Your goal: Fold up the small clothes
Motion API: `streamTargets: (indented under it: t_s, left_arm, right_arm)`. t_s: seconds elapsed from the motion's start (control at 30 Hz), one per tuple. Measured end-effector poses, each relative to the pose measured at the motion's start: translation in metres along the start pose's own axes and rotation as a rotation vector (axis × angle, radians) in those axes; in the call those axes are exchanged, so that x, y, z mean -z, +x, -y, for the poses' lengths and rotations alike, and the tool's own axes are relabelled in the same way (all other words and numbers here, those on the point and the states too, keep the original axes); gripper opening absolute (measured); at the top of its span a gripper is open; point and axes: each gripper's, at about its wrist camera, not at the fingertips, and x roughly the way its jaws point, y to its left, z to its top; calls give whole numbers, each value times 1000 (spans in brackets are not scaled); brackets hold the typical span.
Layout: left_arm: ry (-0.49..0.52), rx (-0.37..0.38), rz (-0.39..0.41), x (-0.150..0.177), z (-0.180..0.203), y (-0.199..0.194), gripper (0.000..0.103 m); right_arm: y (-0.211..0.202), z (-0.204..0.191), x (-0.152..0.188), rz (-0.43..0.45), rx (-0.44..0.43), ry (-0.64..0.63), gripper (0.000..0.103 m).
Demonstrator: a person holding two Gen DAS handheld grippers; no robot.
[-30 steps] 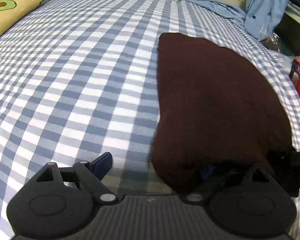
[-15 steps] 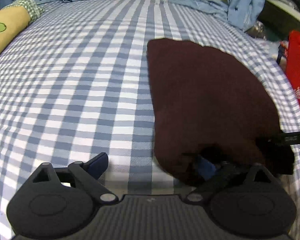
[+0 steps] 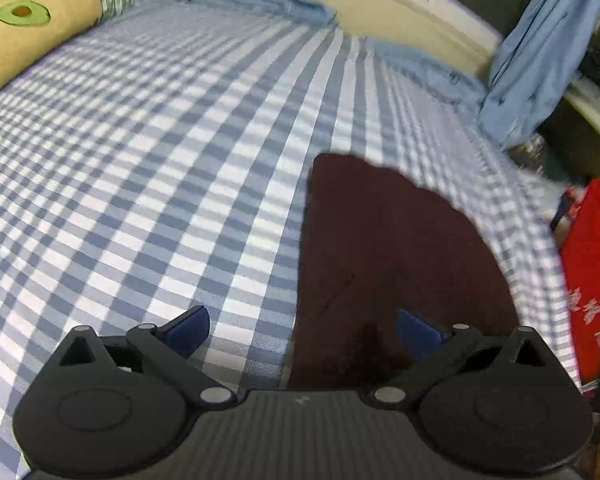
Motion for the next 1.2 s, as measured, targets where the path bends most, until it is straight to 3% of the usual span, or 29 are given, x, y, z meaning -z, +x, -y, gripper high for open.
streamTargets:
  t_s: [0.1, 0.37, 0.73, 1.2]
  left_arm:
    - [35, -23, -74, 2, 6, 23, 97]
    - [-25, -35, -98, 17, -6, 26, 98]
    - [53, -119, -56, 23, 10, 19, 98]
    - [94, -135, -42, 25, 14, 17, 98]
  right_arm:
    - [1, 4, -2, -4, -3, 11, 102]
    - [6, 16, 1, 8, -15, 48, 102]
    - [7, 19, 7, 18, -20, 40, 102]
    - [5, 18, 8, 22, -16, 43, 102]
